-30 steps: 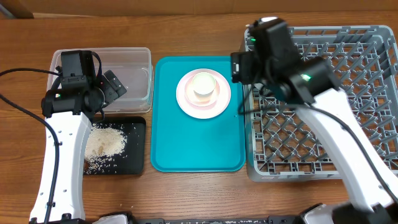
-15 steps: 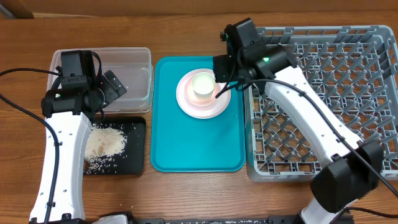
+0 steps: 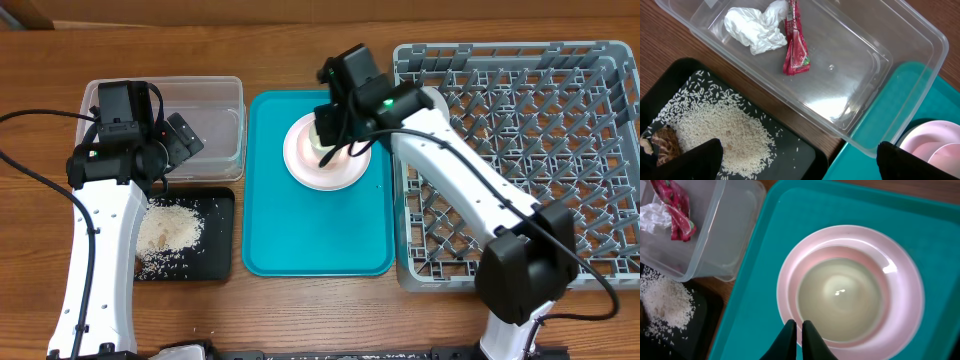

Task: Sort waste into correct bins and load items into the dishwasher
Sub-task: 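Move the right gripper over the white cup on the pink plate, then lower the right gripper and grip the white cup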

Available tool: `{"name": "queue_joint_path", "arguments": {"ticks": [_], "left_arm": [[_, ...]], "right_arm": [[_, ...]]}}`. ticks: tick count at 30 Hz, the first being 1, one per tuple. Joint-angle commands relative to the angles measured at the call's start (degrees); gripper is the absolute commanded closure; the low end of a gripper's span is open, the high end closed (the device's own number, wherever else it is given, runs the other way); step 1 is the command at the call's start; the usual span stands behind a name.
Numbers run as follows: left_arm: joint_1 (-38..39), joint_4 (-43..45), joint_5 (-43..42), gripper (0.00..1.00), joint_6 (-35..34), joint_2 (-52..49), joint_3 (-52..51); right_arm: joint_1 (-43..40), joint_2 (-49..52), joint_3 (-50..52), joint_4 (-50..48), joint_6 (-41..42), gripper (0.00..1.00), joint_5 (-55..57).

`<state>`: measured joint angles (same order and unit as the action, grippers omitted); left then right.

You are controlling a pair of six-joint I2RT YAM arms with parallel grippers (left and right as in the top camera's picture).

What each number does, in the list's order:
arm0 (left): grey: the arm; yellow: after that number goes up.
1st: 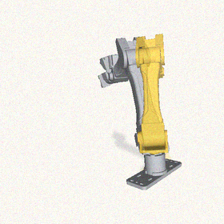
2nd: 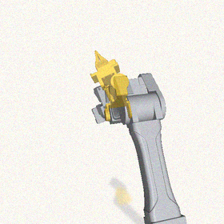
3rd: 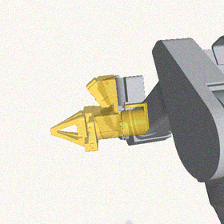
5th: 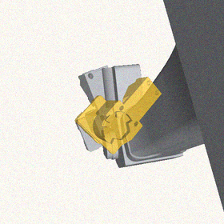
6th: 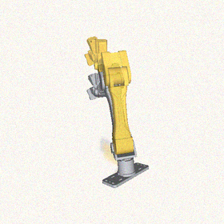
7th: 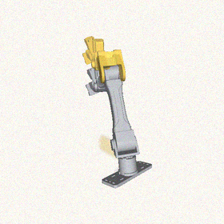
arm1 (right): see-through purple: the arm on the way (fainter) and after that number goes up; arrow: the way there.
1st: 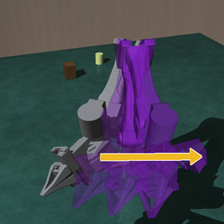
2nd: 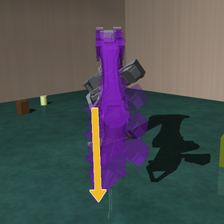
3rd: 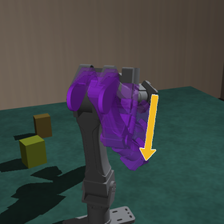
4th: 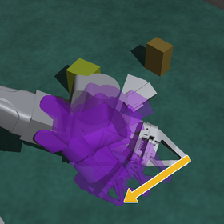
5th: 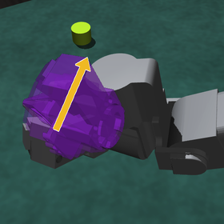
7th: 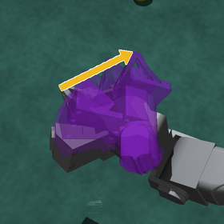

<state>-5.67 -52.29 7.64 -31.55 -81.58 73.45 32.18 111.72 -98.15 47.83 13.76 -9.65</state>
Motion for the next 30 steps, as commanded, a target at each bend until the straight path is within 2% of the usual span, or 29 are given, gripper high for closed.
{"name": "queue_joint_path", "arguments": {"ticks": [1, 3, 6, 8, 30], "left_arm": [[0.0, 0.2, -0.2, 0.0, -0.8, 0.3, 0.8], [0.0, 0.2, -0.2, 0.0, -0.8, 0.3, 0.8], [0.0, 0.2, -0.2, 0.0, -0.8, 0.3, 0.8], [0.0, 0.2, -0.2, 0.0, -0.8, 0.3, 0.8], [0.0, 0.2, -0.2, 0.0, -0.8, 0.3, 0.8]], "right_arm": [[1.8, 2.4, 0.0, -1.6, 0.0, 0.92, 0.3], [2.3, 3.4, 0.0, -2.0, 0.0, 0.89, 2.1], [2.5, 4.6, 0.0, -3.3, 0.0, 0.75, 3.8], [2.5, 5.2, 0.0, -4.5, 0.0, 0.7, 3.6], [2.6, 8.3, 0.0, -4.1, -0.2, 0.69, 3.8]]}}
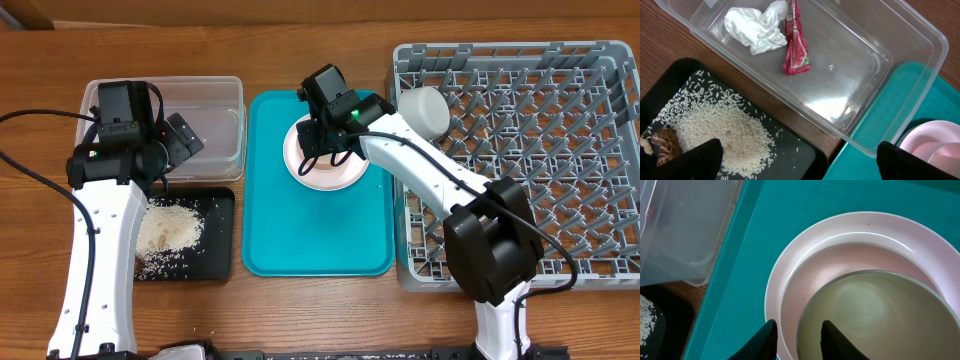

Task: Sort waste into correct bins and load items into the dishwasher
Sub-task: 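Lower the right gripper and grip the white cup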

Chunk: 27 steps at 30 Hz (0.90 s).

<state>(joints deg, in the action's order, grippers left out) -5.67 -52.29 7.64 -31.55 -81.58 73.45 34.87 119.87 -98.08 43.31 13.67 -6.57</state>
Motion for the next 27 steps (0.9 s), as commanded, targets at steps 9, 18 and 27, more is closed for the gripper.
{"name": "queue_joint_path", "arguments": {"ticks": [9, 18, 27], "left_arm": [[0.0, 0.2, -0.2, 0.0, -0.8, 0.3, 0.8], [0.0, 0.2, -0.2, 0.0, -0.8, 0.3, 0.8], [0.0, 0.2, -0.2, 0.0, -0.8, 0.3, 0.8]], "right_arm": [[-0.1, 0.4, -0.1, 0.5, -0.1, 0.8, 2.5], [-0.1, 0.4, -0.1, 1.4, -0.1, 0.82, 2.5], [-0.1, 0.4, -0.1, 2.1, -0.1, 0.9, 2.5]]}}
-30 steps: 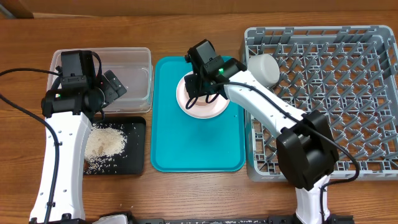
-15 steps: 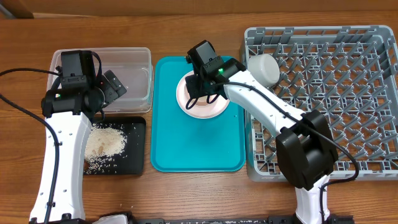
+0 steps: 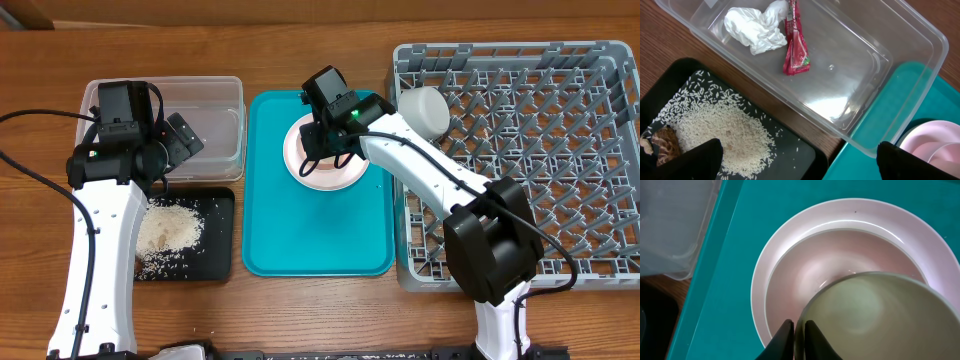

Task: Sort waste into correct bins and load items into the dishwasher
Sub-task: 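Lower the right gripper and grip the white cup, then carry the white cup to the rack's back row and release it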

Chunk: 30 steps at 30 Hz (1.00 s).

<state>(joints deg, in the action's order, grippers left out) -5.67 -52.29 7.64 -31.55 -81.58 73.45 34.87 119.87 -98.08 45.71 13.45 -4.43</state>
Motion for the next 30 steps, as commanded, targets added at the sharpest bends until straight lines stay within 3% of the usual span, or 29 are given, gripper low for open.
{"name": "queue_joint_path", "arguments": {"ticks": [1, 5, 12, 22, 26, 30], "left_arm": [[0.0, 0.2, -0.2, 0.0, -0.8, 0.3, 0.8], [0.0, 0.2, -0.2, 0.0, -0.8, 0.3, 0.8], [0.0, 0.2, -0.2, 0.0, -0.8, 0.3, 0.8], [0.0, 0.2, -0.2, 0.0, -0.8, 0.3, 0.8], [0.0, 0.2, -0.2, 0.0, -0.8, 0.3, 0.8], [0.0, 0.2, -0.2, 0.0, -0.8, 0.3, 0.8]], "right_arm": [[-0.1, 0.4, -0.1, -0.4, 0.1, 0.91, 0.3], [-0.3, 0.4, -0.1, -0.4, 0.1, 0.96, 0.3], [-1.6, -1.0, -2.5, 0.3, 0.1, 0.96, 0.3], [-6.0, -14.6, -6.7, 1.5, -0.4, 0.96, -0.2], [-10.9, -19.4, -6.7, 2.6, -3.5, 0.96, -9.0], [-19.6, -21.1, -6.7, 4.4, -6.8, 0.96, -24.8]]}}
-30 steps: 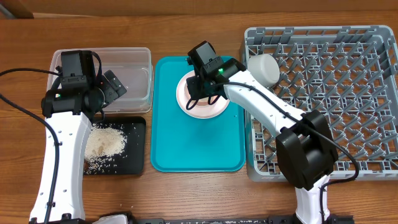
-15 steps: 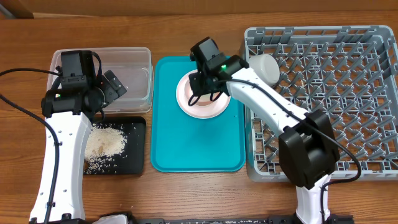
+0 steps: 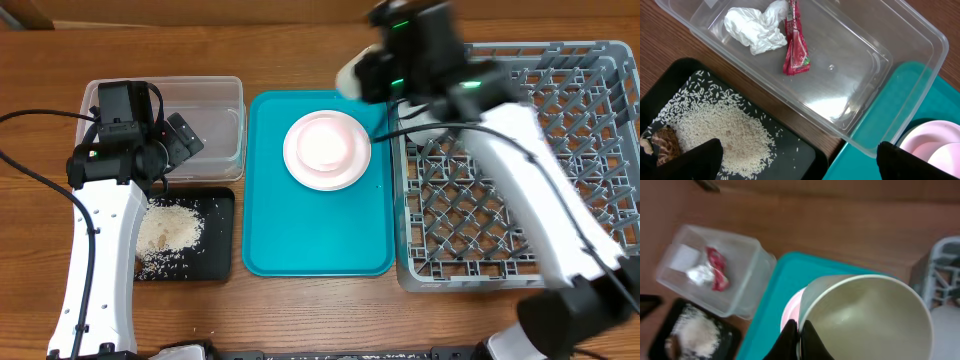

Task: Sort waste into correct bins and load items into the dishwasher
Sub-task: 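Carry the white cup to the rack's back row and release it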

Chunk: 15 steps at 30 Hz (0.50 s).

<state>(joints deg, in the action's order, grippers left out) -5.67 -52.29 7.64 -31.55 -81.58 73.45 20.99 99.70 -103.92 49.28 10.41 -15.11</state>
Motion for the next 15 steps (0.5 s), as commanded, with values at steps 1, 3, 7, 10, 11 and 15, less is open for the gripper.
{"name": "queue_joint_path", "arguments": {"ticks": [1, 3, 7, 10, 11, 15], "left_arm": [[0.0, 0.2, -0.2, 0.0, -0.8, 0.3, 0.8], [0.0, 0.2, -0.2, 0.0, -0.8, 0.3, 0.8], [0.0, 0.2, -0.2, 0.0, -0.8, 0.3, 0.8], [0.0, 0.2, -0.2, 0.0, -0.8, 0.3, 0.8], [0.0, 0.2, -0.2, 0.0, -0.8, 0.3, 0.8], [0.0, 0.2, -0.2, 0.0, -0.8, 0.3, 0.8]], "right_arm": [[-8.1, -0.9, -0.8, 1.3, -4.9, 0.96, -18.5], [-13.8, -0.7, -0.2, 2.1, -6.7, 0.96, -27.6], [-23.9, -0.3, 2.1, 2.1, -10.7, 0.96, -41.2], [-32.0, 1.1, 4.1, 2.3, -14.2, 0.96, -50.0], [-33.9, 1.7, 4.7, 2.3, -15.3, 0.96, -52.1], [-38.3, 4.7, 7.6, 2.3, -18.5, 0.96, -56.9]]}}
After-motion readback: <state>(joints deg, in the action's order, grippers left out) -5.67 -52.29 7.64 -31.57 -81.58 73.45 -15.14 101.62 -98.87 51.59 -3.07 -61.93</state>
